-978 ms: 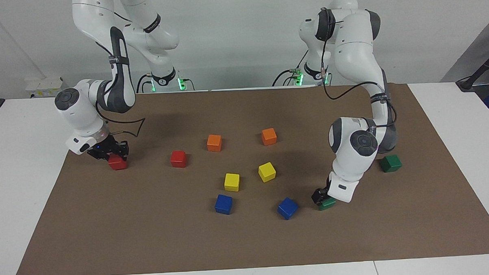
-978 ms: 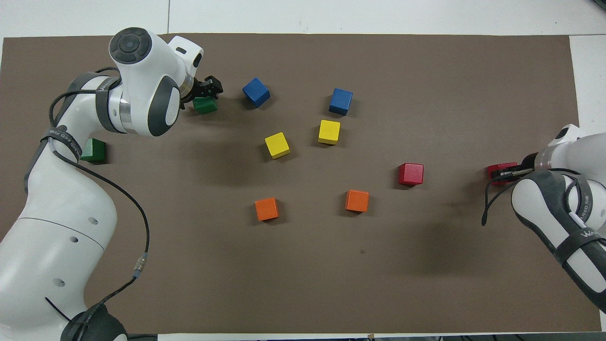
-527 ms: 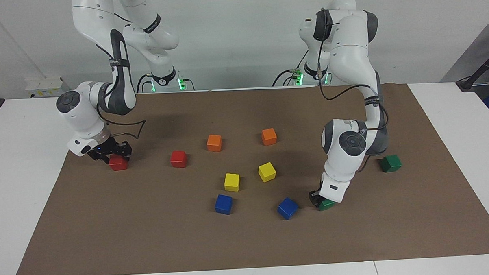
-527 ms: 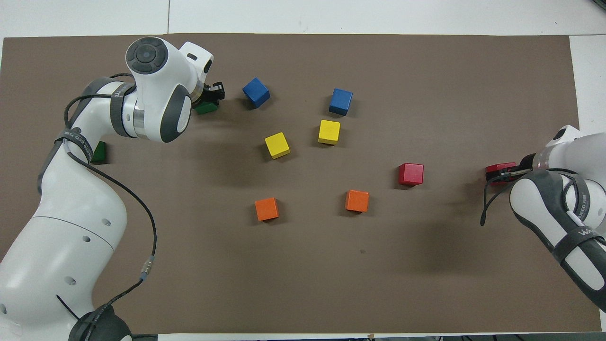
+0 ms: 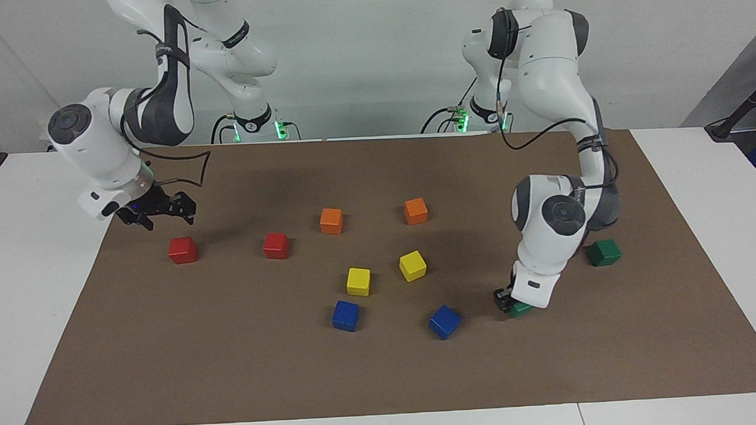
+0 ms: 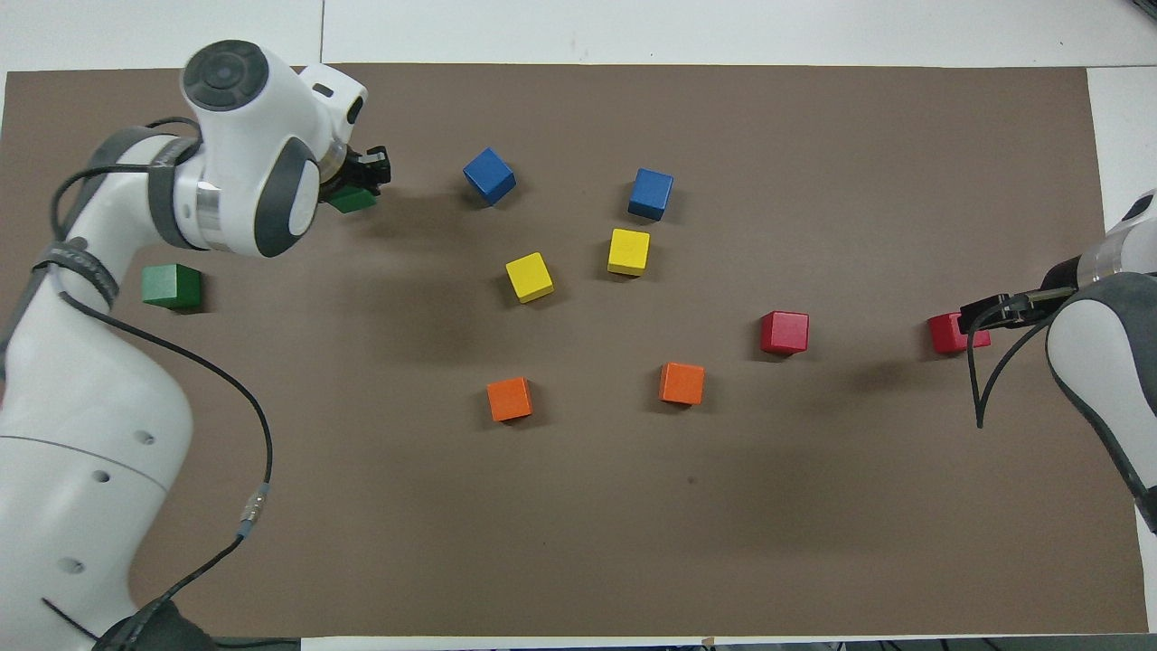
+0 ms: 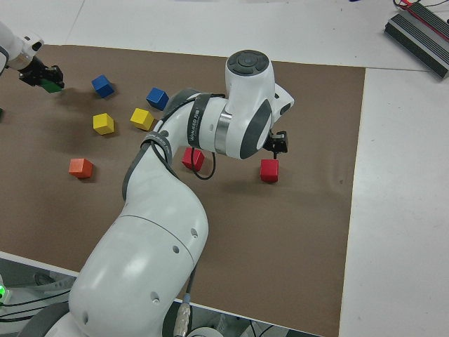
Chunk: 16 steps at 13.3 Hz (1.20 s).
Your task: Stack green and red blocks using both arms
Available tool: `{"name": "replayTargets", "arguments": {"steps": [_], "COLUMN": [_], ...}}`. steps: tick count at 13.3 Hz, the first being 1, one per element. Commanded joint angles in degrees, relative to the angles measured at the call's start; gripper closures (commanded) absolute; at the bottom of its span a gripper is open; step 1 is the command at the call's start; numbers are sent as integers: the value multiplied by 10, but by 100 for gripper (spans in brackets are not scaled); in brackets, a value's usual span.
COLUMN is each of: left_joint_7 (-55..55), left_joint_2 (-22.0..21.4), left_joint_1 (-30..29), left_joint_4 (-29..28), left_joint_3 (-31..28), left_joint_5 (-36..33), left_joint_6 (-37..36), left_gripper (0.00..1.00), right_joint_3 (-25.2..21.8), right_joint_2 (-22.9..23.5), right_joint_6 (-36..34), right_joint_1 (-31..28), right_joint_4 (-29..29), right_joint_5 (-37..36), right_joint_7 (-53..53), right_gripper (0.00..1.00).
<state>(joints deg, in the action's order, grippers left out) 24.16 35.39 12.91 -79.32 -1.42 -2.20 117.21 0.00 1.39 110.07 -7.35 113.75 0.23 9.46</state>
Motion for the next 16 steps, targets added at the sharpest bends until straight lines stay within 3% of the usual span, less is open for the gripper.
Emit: {"name": "replayTargets", "arguments": {"steps": [1,3,5,7,10,16], "left_joint_7": [-132,-238,-309,-333,-347,-395], "left_joint_2": [-93,-130,-145,-166,-182,-184], "left_joint_1": [-72,-124,-171,-188,-193,-215], "left_joint_4": [-53,-89,-125,-186,-266,-289], "left_joint_3": [4,4,4,4,4,4], "left_joint_5": [-5,-5,-5,-5,-5,11], "left_joint_6": [-82,-90,-75,-18,48,67], "left_gripper": [100,100,100,100,100,100], "right_joint_3": [3,3,5,6,6,6], "right_joint_2": [20,21,27,27,33,38], "right_joint_6": [-42,-7,38,78,89,177], "right_joint_1": [67,122,141,149,163,186], "right_joint_4": [-56,-39,-9,30,41,99], "right_joint_5": [-5,-4,2,5,6,18], "right_joint_7": [-131,-236,-275,-300,-359,-384], "right_gripper": [0,0,0,0,0,1]}}
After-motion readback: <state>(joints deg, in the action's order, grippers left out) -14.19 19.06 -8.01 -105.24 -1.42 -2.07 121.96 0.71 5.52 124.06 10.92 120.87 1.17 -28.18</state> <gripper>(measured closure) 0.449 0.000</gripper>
